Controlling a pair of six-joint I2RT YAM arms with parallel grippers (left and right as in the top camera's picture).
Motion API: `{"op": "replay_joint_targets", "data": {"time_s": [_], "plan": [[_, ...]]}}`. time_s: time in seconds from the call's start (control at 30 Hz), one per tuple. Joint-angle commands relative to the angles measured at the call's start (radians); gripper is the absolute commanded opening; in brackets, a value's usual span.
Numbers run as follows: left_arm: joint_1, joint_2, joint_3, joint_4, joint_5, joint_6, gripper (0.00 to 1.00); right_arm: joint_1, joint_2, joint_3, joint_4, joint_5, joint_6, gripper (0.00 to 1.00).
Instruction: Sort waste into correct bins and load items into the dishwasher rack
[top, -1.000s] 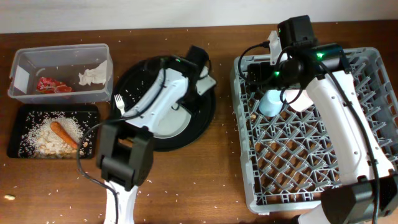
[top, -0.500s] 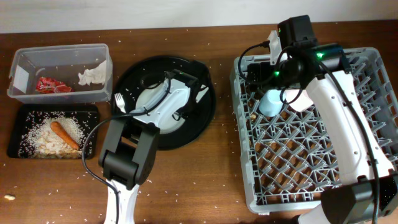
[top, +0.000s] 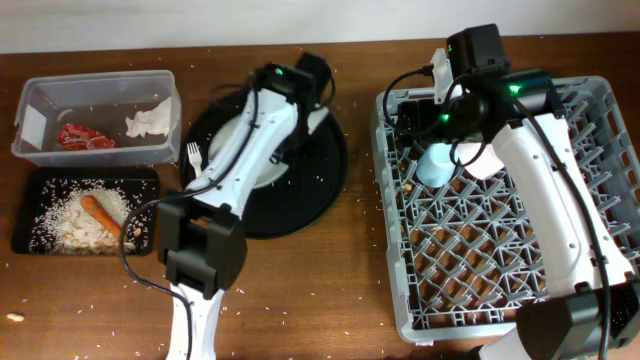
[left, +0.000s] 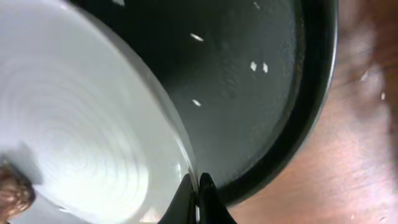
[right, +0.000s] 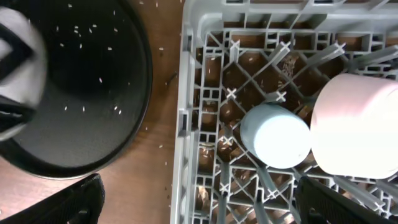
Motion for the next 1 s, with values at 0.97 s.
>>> {"op": "replay_joint_targets", "data": {"time_s": [0.97], "plan": [[0.986, -0.24, -0.107, -0.245, 1.016, 0.556, 0.0, 0.003, 0.0, 0.004, 0.026, -0.001, -0.022, 0.98]]}}
